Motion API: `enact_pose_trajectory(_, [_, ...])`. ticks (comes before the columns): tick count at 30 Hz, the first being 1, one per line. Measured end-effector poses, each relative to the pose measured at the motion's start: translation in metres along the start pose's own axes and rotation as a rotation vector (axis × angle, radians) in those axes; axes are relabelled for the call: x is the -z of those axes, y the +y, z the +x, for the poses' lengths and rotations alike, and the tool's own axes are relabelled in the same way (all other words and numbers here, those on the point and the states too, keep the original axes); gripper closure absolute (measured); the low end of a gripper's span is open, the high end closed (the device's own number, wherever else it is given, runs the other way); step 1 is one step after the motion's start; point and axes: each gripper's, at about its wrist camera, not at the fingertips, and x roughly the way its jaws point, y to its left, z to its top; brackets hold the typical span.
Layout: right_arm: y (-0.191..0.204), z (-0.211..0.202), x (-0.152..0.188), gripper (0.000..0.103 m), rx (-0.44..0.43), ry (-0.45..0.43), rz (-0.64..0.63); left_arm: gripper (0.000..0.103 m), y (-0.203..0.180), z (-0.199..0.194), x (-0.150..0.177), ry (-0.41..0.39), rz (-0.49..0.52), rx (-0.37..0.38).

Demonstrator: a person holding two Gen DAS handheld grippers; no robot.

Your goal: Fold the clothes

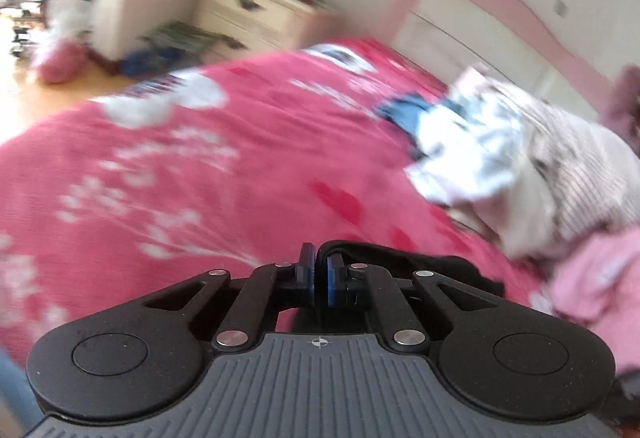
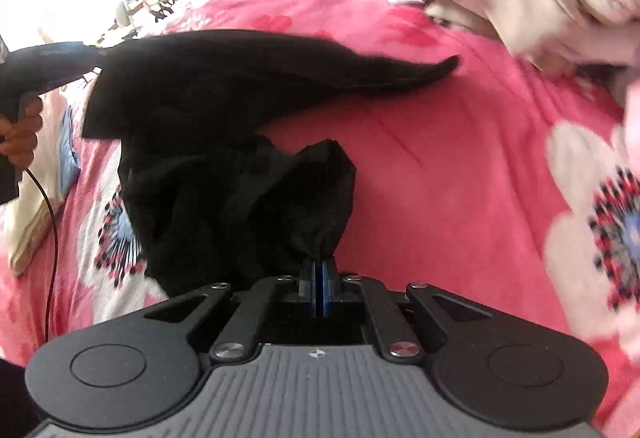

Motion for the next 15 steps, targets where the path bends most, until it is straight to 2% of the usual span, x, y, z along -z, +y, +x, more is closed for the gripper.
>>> enact_pose_trajectory(3, [-0.005,-0.005,0.010,0.099,0.020,0.050,0.025,0.099,0.023,-0.002,-0.004,-0.017,-0.056,-0.125])
enact_pose_trajectory(6, [-0.009,-0.002,0.021,0.099,0.053,0.104,0.040,0.097,0.046,0.006,-0.004,0.008,-0.093,-0.280])
enact_pose_trajectory(8, [-0.009,-0.006,0.020,0.097,0.056,0.084,0.047,0.091,0.053,0.011,0.000,0.033,-0.074,-0.313])
enact_pose_trajectory(10, [-0.010,-0.009,0.019,0.092,0.058,0.060,0.054,0.078,0.050,0.002,0.004,-0.001,-0.053,-0.296])
enact_pose_trajectory(11, [-0.011,-0.011,0.018,0.077,0.059,0.049,0.058,0.066,0.043,-0.005,0.004,-0.026,-0.009,-0.283])
enact_pose_trajectory(12, [-0.011,-0.017,0.015,0.066,0.063,0.017,0.060,0.054,0.038,-0.010,0.002,-0.048,0.032,-0.279])
enact_pose_trajectory(13, [-0.010,-0.023,0.012,0.058,0.067,-0.017,0.061,0.047,0.031,-0.016,0.000,-0.083,0.068,-0.286])
enact_pose_trajectory(14, [-0.010,-0.029,0.008,0.057,0.071,-0.052,0.062,0.039,0.025,-0.023,-0.003,-0.119,0.103,-0.292])
enact_pose_trajectory(15, [-0.010,-0.035,0.005,0.057,0.074,-0.086,0.063,0.036,0.019,-0.031,-0.005,-0.166,0.128,-0.307])
